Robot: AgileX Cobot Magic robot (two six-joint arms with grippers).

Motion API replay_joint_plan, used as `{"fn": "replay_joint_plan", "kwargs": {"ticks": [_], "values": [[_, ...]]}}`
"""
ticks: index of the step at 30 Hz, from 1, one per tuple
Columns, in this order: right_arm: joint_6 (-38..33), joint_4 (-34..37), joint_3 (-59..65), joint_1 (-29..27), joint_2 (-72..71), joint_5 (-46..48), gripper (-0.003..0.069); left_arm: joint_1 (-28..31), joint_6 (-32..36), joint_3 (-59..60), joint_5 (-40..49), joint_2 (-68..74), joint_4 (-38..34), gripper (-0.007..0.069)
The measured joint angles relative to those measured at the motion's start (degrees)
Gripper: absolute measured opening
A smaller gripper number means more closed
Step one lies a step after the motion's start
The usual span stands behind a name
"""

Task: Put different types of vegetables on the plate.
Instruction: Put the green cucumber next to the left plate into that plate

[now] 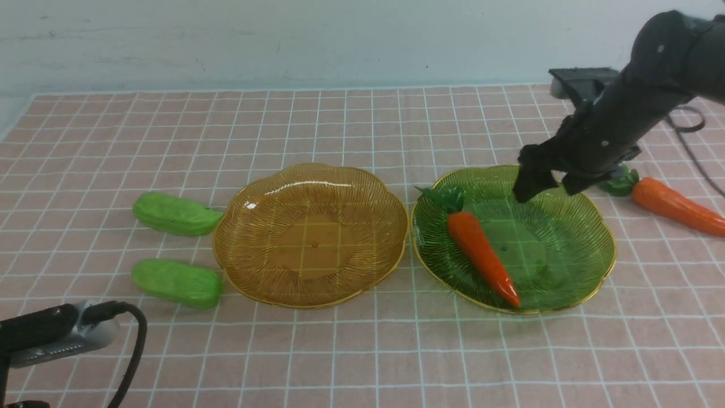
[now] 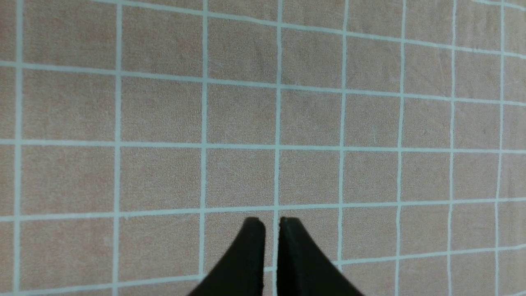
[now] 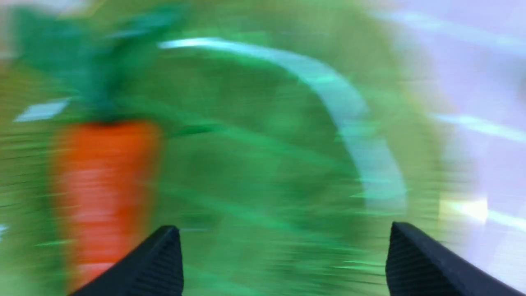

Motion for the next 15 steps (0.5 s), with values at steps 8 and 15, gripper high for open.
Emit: {"fn": "replay_joint_plan", "kwargs": {"ticks": [8,15], "values": [[1.3,-20.3,-1.6,-8.4,0.6,-3.6,0.0588,0.0,-0.2,0.0,0.1,0.0,0.0,0.0038],[1.5,-24.3,-1.6,-10.9,6.0,-7.0,0.0567,0.0,-1.8,0.0,0.3,0.0,0.0,0.0038]]}}
